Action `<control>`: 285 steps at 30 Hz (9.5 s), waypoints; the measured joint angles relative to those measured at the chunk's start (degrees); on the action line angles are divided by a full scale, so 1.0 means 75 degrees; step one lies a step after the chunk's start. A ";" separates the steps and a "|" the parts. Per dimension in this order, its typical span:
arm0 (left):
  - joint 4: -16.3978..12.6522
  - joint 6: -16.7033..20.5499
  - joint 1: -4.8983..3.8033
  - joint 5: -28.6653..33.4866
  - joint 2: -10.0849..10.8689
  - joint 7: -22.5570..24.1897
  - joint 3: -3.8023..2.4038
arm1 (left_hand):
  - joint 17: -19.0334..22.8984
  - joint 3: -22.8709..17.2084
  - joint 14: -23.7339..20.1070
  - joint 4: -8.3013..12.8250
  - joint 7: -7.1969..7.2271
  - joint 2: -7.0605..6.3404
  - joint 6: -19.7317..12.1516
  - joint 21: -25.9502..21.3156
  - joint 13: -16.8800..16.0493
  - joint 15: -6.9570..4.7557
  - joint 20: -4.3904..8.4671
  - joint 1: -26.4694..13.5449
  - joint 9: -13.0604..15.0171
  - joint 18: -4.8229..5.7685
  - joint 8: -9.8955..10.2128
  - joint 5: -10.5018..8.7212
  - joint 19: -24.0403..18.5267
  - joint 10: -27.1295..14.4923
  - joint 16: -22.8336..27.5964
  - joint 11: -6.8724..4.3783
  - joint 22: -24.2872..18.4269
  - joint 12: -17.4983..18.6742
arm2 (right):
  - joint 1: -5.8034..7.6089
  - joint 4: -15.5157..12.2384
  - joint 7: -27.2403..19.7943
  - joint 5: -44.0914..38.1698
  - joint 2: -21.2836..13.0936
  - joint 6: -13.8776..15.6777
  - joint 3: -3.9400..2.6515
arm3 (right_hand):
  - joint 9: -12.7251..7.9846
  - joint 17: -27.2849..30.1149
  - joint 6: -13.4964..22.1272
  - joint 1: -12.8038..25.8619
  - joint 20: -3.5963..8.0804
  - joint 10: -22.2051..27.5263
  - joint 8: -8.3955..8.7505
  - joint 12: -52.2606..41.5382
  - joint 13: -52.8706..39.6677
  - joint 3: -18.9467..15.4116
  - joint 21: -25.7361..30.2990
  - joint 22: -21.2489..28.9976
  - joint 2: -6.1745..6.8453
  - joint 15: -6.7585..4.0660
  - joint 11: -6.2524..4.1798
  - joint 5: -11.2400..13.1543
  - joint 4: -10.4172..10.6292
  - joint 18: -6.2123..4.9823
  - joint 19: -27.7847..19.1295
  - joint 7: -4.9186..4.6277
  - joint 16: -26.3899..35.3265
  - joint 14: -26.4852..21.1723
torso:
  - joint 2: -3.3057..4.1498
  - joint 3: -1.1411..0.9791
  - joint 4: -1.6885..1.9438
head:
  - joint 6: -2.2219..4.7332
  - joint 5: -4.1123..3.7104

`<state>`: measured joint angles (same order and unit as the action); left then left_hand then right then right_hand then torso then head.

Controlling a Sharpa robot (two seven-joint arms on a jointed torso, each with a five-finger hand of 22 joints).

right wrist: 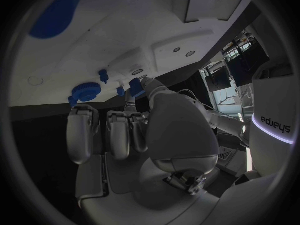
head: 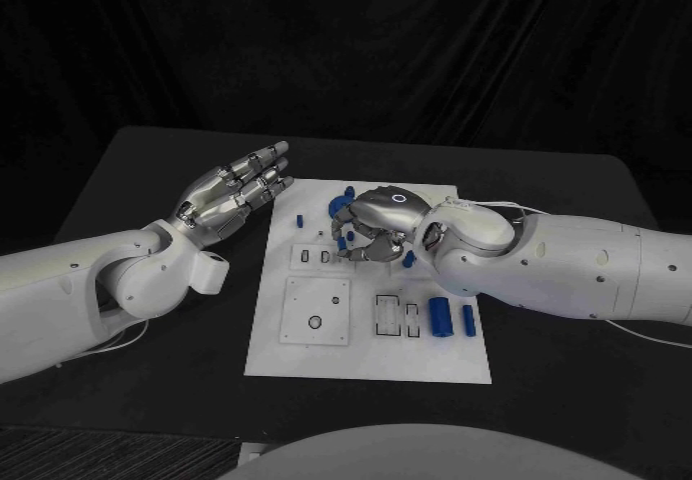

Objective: Assemble the parts on the task board

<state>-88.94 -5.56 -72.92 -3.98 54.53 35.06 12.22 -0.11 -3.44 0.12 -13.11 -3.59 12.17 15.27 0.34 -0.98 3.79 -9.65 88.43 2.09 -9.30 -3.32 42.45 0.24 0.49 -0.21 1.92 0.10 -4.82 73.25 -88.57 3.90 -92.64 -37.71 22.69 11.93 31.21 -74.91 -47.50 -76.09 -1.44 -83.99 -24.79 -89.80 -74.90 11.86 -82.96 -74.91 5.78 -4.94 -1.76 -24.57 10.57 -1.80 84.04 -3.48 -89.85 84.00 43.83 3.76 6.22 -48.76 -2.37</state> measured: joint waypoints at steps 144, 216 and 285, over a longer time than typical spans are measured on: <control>-0.0524 0.2788 -0.1340 -0.5701 -0.0076 -0.1901 -0.0003 | -0.9979 0.2401 1.1195 -0.0472 -0.0452 -0.0424 0.5274 1.1933 -0.9862 -0.0299 0.0234 -0.2498 0.1112 0.1139 -0.2078 -0.4644 1.1153 1.1141 -1.1952 0.0248 0.9980 -1.1366 | 0.1715 -0.1813 -0.0627 0.1765 -0.3004 0.1687 0.0000 | -0.1904 0.0001 -0.0166 0.1718 -0.0233 0.0008 0.1361 0.0000 0.0000 -0.0873 0.0441 0.0001 -0.0554 0.0176 0.0183 0.1174 0.0813 -0.0120 -0.0041 -0.0217 0.0000 0.0013 | -0.0027 -0.0228 -0.0209 | 0.0172 0.0078; 0.1315 -0.1725 -0.1795 -0.8994 -0.2969 -0.8060 -0.0010 | -0.9975 0.1601 1.1190 -0.0422 0.0324 -0.0501 0.6717 1.1932 -0.9870 -0.1066 0.0945 -0.3441 0.4838 0.1134 -0.2219 -0.4641 1.1176 1.1142 -1.1952 -0.0514 0.9975 -1.1363 | 0.0842 -0.1349 -0.0116 0.2057 -0.2945 0.0874 0.0003 | -0.1999 0.0001 -0.0163 0.1137 -0.0204 0.0008 0.1361 0.0000 0.0000 -0.0683 0.0503 0.0000 -0.0710 0.0176 0.0182 0.0167 0.0750 -0.0119 -0.0013 -0.0161 0.0000 0.0013 | -0.0122 -0.0753 -0.0609 | -0.0167 0.0582; 0.1533 -0.1989 -0.1448 -0.7561 -0.3101 -0.8511 -0.0010 | -0.9972 0.1134 1.1190 0.0046 0.0300 -0.0634 0.6741 1.1932 -0.9869 -0.1064 0.0943 -0.3085 0.4695 0.1134 -0.1487 -0.4169 1.1176 1.1140 -1.1952 -0.0511 0.9974 -1.1363 | 0.0829 -0.1318 -0.0069 0.2063 -0.2929 0.0871 0.0002 | -0.2020 0.0001 -0.0164 0.1046 -0.0204 0.0008 0.1392 0.0000 0.0000 -0.0640 0.0663 -0.0003 -0.0679 0.0176 0.0182 0.0083 0.0749 -0.0118 -0.0013 -0.0162 0.0000 0.0013 | -0.0140 -0.0760 -0.0596 | -0.0163 0.0509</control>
<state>-77.44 -20.48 -83.78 -60.69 31.28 -28.77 12.15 -74.90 5.07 84.04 -12.77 -1.34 7.41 65.82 89.83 -75.00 -4.19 -2.57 65.30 37.30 -0.79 -14.48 11.18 84.06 84.04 -89.85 -1.91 74.90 -90.05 79.47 -98.46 3.38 -77.16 -59.68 29.22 11.94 16.06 -74.90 -48.72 -68.25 -2.97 -83.93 -14.35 -89.80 -74.90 7.06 -77.99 -74.94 0.68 -3.63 -0.40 -23.94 16.19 -2.69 83.95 -4.69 -89.85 84.10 42.78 -1.94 1.75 -49.99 1.44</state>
